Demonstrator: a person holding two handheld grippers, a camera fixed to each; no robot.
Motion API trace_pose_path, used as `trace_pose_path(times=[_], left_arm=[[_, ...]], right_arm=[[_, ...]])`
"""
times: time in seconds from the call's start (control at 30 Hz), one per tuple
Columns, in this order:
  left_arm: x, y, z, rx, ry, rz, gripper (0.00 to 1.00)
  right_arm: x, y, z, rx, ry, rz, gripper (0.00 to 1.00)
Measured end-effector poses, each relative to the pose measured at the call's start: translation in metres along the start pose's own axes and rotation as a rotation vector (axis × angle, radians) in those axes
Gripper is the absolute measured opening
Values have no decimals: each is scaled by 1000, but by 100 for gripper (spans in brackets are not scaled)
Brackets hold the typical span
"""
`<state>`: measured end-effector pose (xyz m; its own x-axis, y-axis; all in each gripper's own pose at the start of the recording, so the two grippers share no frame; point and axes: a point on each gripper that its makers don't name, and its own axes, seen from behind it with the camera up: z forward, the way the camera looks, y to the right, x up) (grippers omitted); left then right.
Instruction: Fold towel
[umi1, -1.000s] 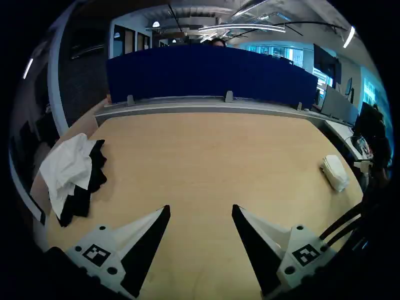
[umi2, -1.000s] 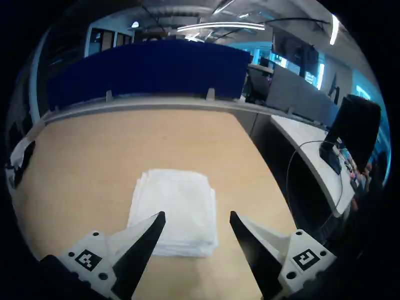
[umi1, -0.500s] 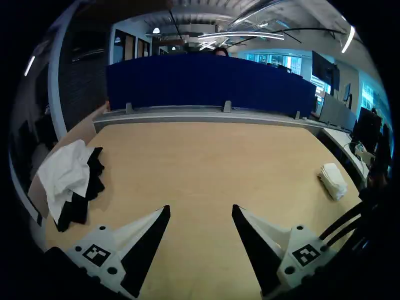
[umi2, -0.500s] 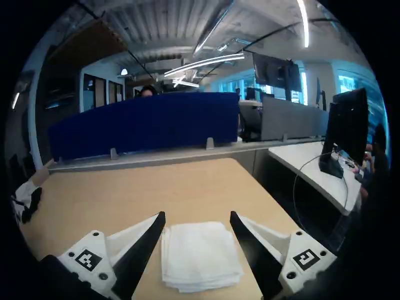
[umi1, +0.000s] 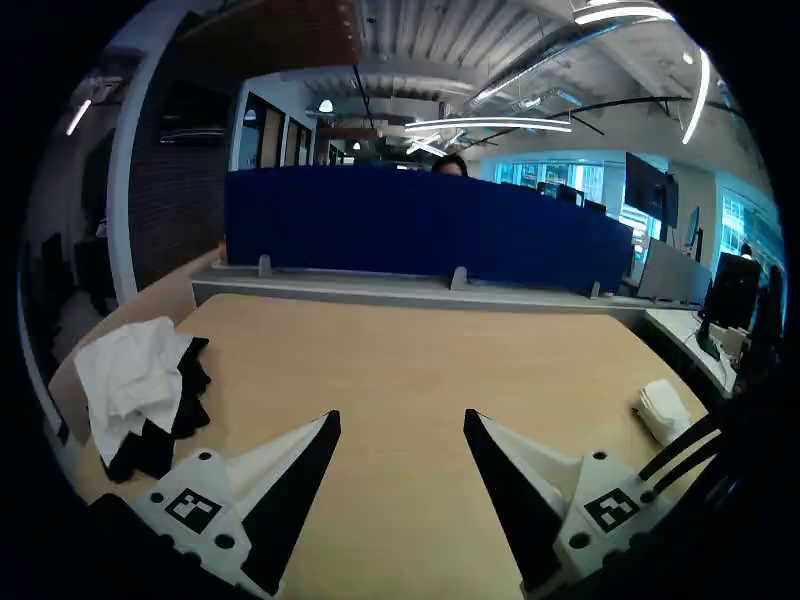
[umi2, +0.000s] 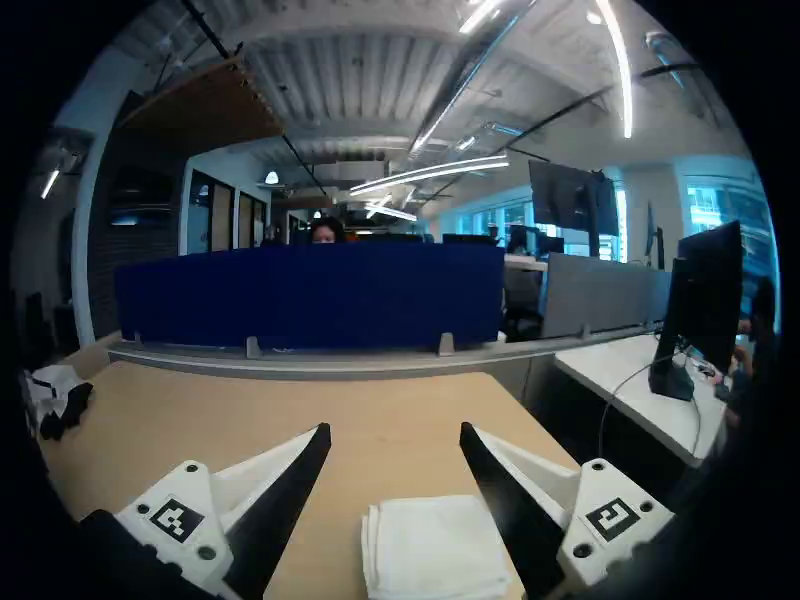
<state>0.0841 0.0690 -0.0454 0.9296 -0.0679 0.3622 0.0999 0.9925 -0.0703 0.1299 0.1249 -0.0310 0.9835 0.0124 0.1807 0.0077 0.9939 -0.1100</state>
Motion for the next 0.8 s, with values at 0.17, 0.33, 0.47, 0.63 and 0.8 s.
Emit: trace_pose_path(times=[0.17,0.33,0.47,0.63,0.8], left_arm=[[28,-4,6,2,92,13,91],[48,-6,12,7,154,27,91],[59,-3,18,6,192,34,91],[70,-1,23,4,232,43,92],[76,-3,26,10,260,48,91]], right_arm=[[12,-11,-2,0,28,-12,100],[29,-38,-4,16,67,-30,100],[41,-67,-3,30,100,-50,100],[48,-105,0,62,121,-71,100],[51,-129,3,84,122,-91,100]])
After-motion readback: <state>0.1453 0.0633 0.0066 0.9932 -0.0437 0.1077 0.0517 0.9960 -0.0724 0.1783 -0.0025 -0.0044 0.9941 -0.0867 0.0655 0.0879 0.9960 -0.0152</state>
